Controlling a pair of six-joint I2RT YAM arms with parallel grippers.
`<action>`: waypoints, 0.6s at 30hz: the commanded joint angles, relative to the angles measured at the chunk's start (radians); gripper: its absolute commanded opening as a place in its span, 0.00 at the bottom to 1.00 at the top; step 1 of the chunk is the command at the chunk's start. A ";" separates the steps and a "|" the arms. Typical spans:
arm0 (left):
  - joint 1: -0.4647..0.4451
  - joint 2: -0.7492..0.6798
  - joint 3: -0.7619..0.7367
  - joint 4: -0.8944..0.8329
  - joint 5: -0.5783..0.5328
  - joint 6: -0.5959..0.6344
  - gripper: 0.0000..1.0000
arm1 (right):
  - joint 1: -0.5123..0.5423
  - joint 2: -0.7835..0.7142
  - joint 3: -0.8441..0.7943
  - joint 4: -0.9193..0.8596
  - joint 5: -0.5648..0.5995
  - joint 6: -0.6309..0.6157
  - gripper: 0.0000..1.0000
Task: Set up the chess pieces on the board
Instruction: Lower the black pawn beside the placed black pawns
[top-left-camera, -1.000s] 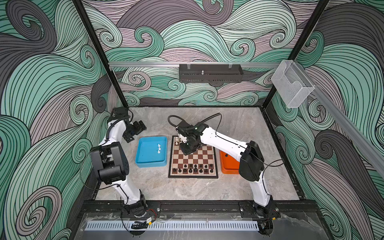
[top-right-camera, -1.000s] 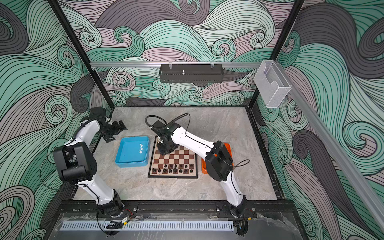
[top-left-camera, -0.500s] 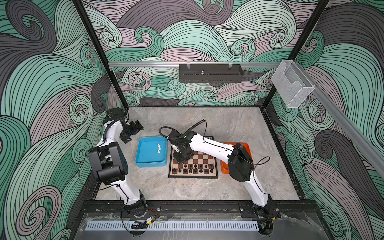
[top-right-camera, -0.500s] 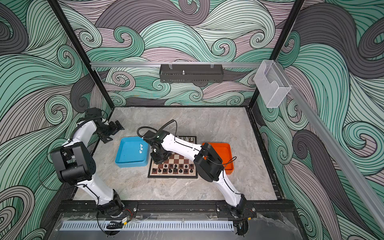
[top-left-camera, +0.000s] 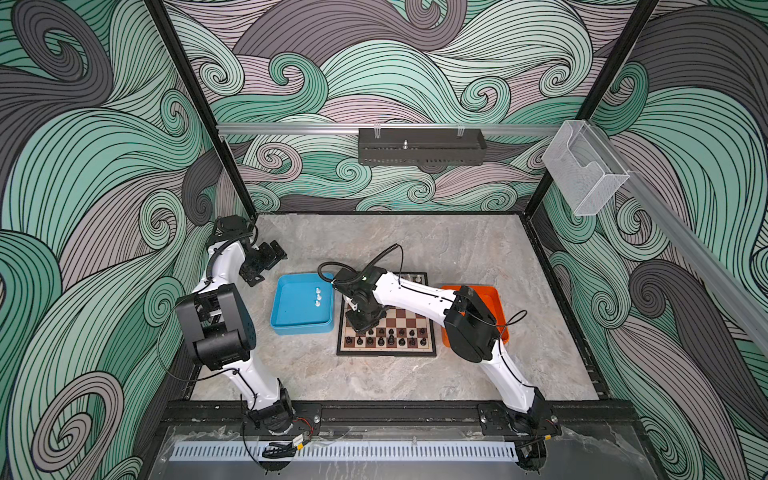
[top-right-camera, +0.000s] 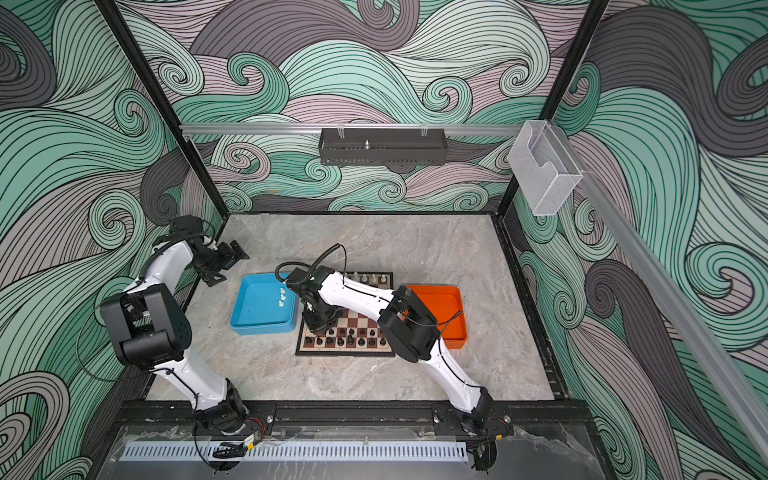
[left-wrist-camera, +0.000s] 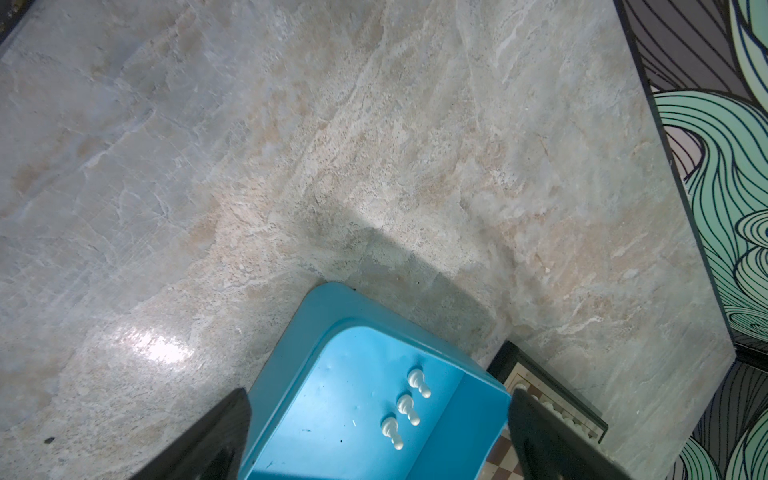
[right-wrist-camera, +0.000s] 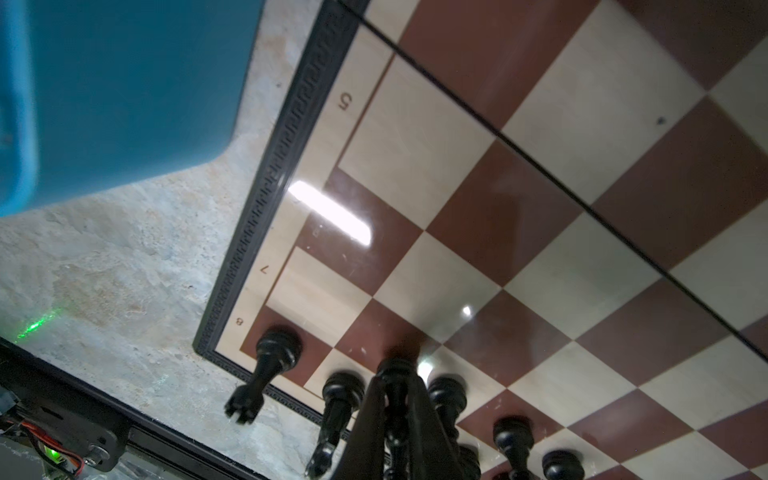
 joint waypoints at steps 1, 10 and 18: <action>0.006 -0.017 0.001 0.002 0.015 -0.007 0.99 | 0.005 0.007 0.036 -0.020 -0.005 0.003 0.13; 0.007 -0.015 0.001 0.003 0.018 -0.007 0.99 | 0.004 0.028 0.068 -0.029 -0.011 -0.001 0.13; 0.007 -0.015 0.001 0.004 0.021 -0.008 0.99 | 0.004 0.041 0.074 -0.032 -0.019 -0.001 0.13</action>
